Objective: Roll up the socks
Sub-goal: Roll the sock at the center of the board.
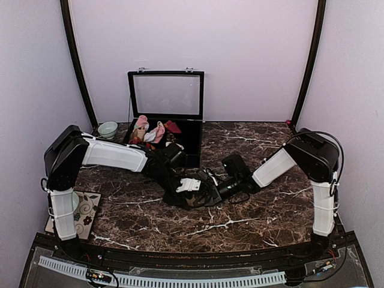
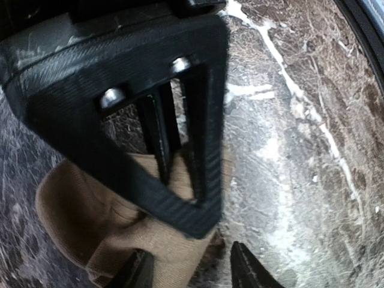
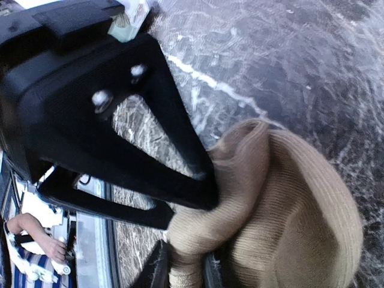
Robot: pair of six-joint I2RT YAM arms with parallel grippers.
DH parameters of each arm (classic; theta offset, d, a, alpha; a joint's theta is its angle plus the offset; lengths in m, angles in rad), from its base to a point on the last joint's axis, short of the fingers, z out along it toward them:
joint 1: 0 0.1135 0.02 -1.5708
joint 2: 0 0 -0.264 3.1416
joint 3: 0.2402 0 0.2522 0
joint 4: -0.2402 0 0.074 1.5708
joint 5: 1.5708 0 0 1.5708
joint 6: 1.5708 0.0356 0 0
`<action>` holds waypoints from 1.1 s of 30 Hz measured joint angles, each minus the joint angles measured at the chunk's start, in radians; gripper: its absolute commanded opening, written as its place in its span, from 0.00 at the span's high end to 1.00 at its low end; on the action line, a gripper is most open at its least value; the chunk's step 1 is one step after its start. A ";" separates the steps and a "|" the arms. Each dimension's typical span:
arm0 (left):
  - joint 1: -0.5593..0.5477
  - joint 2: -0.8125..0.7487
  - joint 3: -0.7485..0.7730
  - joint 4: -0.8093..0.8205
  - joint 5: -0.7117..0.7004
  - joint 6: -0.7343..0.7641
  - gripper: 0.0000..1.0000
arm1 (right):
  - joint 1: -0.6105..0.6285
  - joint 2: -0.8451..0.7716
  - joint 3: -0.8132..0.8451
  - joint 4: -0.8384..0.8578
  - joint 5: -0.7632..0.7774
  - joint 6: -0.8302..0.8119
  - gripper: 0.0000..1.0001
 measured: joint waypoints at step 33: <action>0.027 0.295 0.415 -0.396 0.275 -0.014 0.73 | -0.010 -1.153 -0.627 -0.094 0.983 0.022 0.00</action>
